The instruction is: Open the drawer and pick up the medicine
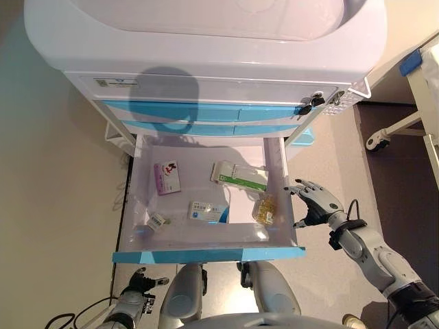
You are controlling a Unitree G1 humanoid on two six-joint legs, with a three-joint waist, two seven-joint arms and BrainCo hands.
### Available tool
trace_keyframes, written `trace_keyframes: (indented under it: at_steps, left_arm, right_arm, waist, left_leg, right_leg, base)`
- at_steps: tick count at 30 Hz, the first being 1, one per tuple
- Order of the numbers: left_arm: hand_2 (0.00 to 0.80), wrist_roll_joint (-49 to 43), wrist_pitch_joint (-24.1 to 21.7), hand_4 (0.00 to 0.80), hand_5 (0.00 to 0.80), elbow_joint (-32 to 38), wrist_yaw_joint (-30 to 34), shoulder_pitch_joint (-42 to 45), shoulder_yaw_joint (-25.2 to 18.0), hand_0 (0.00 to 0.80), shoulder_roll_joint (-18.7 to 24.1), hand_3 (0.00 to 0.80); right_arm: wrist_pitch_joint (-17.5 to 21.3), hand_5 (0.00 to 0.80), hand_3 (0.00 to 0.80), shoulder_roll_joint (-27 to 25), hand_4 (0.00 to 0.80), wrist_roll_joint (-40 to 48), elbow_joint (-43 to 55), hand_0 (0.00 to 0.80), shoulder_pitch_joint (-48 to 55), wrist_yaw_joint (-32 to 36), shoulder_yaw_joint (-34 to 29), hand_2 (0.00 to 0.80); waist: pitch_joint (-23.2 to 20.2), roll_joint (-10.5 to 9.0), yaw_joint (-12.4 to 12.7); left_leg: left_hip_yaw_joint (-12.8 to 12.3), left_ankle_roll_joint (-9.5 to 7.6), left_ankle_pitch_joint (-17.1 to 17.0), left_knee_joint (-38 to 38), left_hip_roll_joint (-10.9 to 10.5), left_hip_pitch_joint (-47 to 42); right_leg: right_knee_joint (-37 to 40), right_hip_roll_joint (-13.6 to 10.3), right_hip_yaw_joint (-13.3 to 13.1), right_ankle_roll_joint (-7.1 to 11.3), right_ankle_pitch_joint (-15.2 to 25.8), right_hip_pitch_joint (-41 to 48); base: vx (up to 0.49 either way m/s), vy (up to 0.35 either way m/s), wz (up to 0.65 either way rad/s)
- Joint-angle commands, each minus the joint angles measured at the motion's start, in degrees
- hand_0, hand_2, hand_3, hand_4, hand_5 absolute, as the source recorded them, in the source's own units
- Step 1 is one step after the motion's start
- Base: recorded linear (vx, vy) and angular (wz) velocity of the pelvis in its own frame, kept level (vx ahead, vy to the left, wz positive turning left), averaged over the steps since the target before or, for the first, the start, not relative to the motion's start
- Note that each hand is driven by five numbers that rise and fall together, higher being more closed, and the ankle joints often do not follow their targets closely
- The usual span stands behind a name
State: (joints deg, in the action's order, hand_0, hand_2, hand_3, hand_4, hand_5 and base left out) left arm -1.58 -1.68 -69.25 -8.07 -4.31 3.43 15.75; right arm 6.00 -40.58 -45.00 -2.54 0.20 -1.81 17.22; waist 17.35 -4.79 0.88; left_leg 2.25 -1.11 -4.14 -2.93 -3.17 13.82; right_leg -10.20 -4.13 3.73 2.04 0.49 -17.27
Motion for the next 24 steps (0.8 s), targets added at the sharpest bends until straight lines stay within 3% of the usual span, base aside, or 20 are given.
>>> trace_keyframes:
  at_steps: [1,7,14,18,20,24]
  left_arm:
    - [0.000,-0.9,-0.3,0.000,0.000,-1.5,-1.8,1.1,-0.2,0.000,0.2,0.000]
    - [0.000,-0.9,-0.2,0.000,0.000,-1.4,-2.0,1.3,-0.4,0.000,0.2,0.000]
    - [0.000,-1.5,-0.2,0.000,0.000,-1.5,-1.5,1.6,-1.2,0.000,0.5,0.000]
    - [0.000,-1.8,0.4,0.000,0.000,-1.4,-1.6,1.7,-1.2,0.000,0.6,0.000]
    - [0.000,-1.9,0.7,0.000,0.000,-1.6,-1.5,1.7,-1.9,0.000,0.7,0.000]
    - [0.000,-2.4,0.7,0.000,0.000,-1.9,-1.3,1.8,-2.0,0.000,0.6,0.000]
  right_arm:
    - [2.9,0.000,0.000,1.3,0.000,0.4,4.8,0.000,-1.8,-2.2,4.0,0.000]
    - [2.2,0.000,0.000,0.5,0.000,-0.4,6.2,0.000,-1.6,-2.4,3.0,0.000]
    - [2.2,0.000,0.000,-1.4,0.000,1.1,11.3,0.000,1.5,-3.5,-3.7,0.000]
    - [0.8,0.000,0.000,0.7,0.000,1.9,14.6,0.000,-1.7,-2.1,-3.7,0.000]
    - [1.3,0.000,0.000,1.6,0.000,6.2,18.8,0.000,-0.1,-1.6,-6.8,0.000]
    - [1.8,0.000,0.000,2.0,0.000,7.0,18.9,0.000,0.2,-1.2,-6.5,0.000]
  waist:
    - [-0.8,-1.76,1.5]
    - [-1.1,-1.84,1.5]
    - [-1.6,-2.23,1.4]
    - [-1.8,-2.09,1.7]
    - [-1.9,-2.17,1.5]
    - [-2.1,-2.04,1.7]
  left_leg:
    - [0.5,-1.43,2.9,-2.6,-3.1,1.2]
    - [0.6,-1.33,2.8,-2.6,-3.1,1.1]
    - [0.8,-1.34,2.9,-2.6,-3.2,0.9]
    - [1.0,-1.46,2.9,-2.7,-3.3,0.7]
    - [1.1,-1.55,2.9,-2.7,-3.4,0.6]
    - [1.1,-1.60,2.9,-2.7,-3.5,0.5]
  right_leg:
    - [-0.6,-2.1,-0.6,5.01,4.0,-0.6]
    - [-0.8,-2.2,-0.4,5.00,3.9,-0.4]
    - [-1.0,-2.2,-0.4,4.97,3.8,-0.2]
    - [-1.5,-2.3,-0.2,4.91,3.6,-0.2]
    - [-2.0,-2.4,-0.2,4.86,3.5,-0.3]
    - [-2.1,-2.4,-0.2,4.80,3.4,-0.3]
  base:
    - [0.000,0.000,0.00]
    - [0.002,-0.001,0.01]
    - [0.000,0.000,0.00]
    - [0.001,0.002,0.02]
    - [0.002,0.007,0.07]
    - [-0.002,0.005,0.10]
